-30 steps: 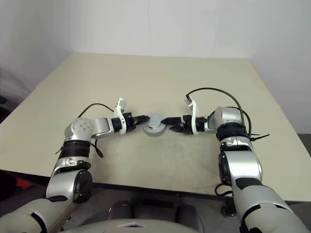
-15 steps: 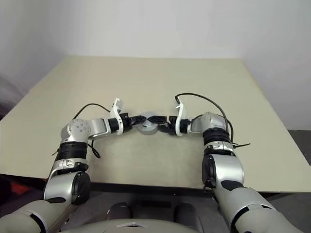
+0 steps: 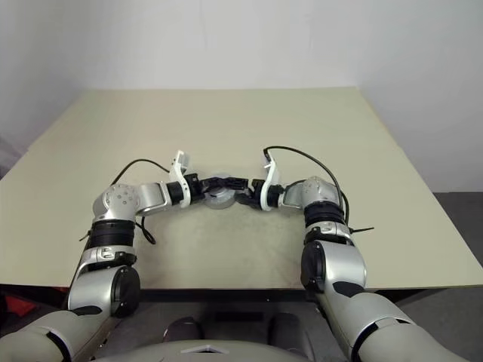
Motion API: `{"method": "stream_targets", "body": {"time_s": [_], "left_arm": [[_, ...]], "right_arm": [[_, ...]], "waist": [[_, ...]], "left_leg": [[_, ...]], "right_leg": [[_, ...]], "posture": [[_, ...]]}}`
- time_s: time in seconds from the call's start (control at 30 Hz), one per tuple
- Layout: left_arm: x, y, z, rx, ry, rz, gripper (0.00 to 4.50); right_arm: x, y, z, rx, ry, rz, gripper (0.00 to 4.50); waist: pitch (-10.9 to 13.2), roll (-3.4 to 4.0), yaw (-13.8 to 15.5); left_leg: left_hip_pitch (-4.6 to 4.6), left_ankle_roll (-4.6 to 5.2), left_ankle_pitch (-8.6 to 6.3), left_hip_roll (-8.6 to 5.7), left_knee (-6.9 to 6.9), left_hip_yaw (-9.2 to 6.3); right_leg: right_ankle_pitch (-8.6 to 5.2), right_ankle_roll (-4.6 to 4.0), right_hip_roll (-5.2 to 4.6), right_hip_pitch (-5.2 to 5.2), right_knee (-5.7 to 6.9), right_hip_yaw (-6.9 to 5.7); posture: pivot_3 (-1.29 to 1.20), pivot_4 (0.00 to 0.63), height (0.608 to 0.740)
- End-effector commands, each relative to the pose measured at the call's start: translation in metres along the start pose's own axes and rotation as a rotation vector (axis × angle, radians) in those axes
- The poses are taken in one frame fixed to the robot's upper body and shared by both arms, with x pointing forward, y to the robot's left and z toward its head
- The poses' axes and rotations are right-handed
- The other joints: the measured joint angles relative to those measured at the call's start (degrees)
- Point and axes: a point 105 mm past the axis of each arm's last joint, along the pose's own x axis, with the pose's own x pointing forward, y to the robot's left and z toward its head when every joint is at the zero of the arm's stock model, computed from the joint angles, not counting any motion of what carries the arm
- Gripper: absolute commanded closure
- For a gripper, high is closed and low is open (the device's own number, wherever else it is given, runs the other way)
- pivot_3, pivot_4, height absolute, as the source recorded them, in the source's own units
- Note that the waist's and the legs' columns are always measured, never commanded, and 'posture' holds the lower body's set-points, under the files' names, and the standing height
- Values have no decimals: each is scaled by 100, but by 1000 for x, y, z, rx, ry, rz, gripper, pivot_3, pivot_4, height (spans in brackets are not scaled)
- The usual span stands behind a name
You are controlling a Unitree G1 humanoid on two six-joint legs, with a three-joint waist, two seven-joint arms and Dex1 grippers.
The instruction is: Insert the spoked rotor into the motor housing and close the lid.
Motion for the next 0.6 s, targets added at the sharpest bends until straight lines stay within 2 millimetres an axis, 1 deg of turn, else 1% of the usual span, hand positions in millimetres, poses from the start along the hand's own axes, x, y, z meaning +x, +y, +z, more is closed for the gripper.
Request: {"method": "stream_targets", "body": {"time_s": [0.03, 0.27, 0.33, 0.5, 0.6], "left_arm": [[-9, 23, -12, -22, 34, 95, 4500], [-23, 31, -17, -25, 19, 118, 4500], [-27, 33, -18, -24, 15, 126, 4500], [-33, 36, -19, -22, 5, 138, 4500], [-34, 36, -19, -23, -1, 144, 4500]], "right_arm": [[15, 29, 6, -36, -12, 102, 24], [12, 20, 11, -57, -35, 63, 24], [11, 20, 13, -58, -42, 61, 24], [10, 25, 18, -48, -59, 70, 24], [15, 34, 18, -34, -57, 108, 24]], "waist": [[0, 0, -5], [0, 0, -12], [0, 0, -10], [1, 2, 20], [2, 3, 55]], "left_leg": [[1, 1, 0, 0, 0, 0], [2, 5, -3, 0, 0, 0], [3, 6, -3, 0, 0, 0], [2, 6, -3, -1, 1, 0], [0, 6, -3, -2, 1, 0]], "right_leg": [[0, 0, 0, 0, 0, 0], [-2, 3, -1, 0, 1, -1], [-10, 18, -1, 0, 1, -2], [-11, 20, -2, 0, 0, -2], [-11, 20, -2, -3, 0, -2]], "posture": [[0, 0, 740], [0, 0, 740], [0, 0, 740], [0, 0, 740], [0, 0, 740]]}}
